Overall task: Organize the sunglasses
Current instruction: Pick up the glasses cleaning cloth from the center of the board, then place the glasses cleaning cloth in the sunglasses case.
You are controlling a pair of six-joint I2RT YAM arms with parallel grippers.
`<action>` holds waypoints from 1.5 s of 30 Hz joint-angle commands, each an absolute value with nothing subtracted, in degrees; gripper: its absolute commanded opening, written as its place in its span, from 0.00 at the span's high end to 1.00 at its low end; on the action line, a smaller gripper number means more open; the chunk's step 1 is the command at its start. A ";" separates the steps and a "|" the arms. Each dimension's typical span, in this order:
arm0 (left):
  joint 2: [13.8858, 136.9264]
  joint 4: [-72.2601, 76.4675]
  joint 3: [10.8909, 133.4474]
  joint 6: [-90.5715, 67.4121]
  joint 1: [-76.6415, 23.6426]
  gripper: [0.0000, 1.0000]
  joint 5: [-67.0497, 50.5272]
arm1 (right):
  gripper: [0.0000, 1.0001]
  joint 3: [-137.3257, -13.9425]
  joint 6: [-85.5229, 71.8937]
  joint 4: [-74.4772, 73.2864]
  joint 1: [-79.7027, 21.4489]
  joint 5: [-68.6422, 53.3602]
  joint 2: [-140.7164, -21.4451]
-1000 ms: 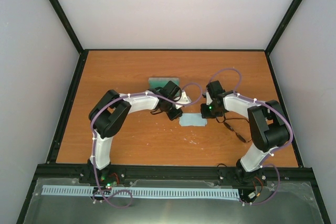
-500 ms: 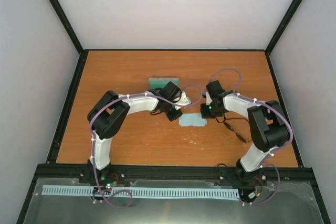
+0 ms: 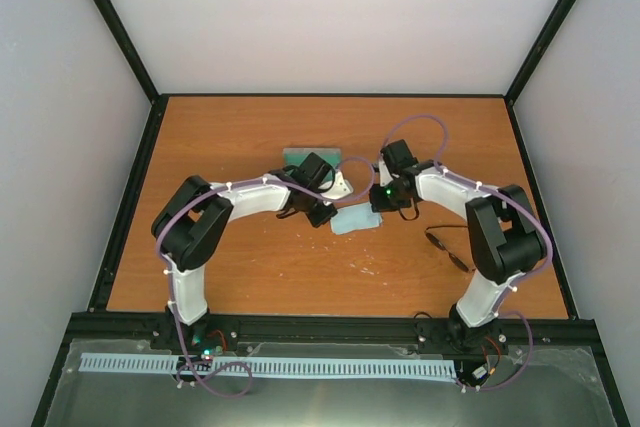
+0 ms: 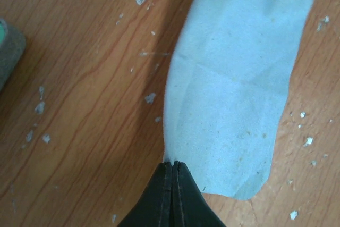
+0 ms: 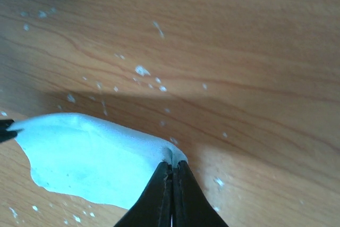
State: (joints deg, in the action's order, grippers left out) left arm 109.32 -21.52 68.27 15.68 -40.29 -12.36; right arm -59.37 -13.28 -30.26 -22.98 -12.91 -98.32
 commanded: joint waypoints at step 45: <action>107.73 -20.56 73.58 26.55 -22.37 1.00 -8.79 | 0.97 -99.02 -11.08 -38.41 -28.73 -14.28 -126.20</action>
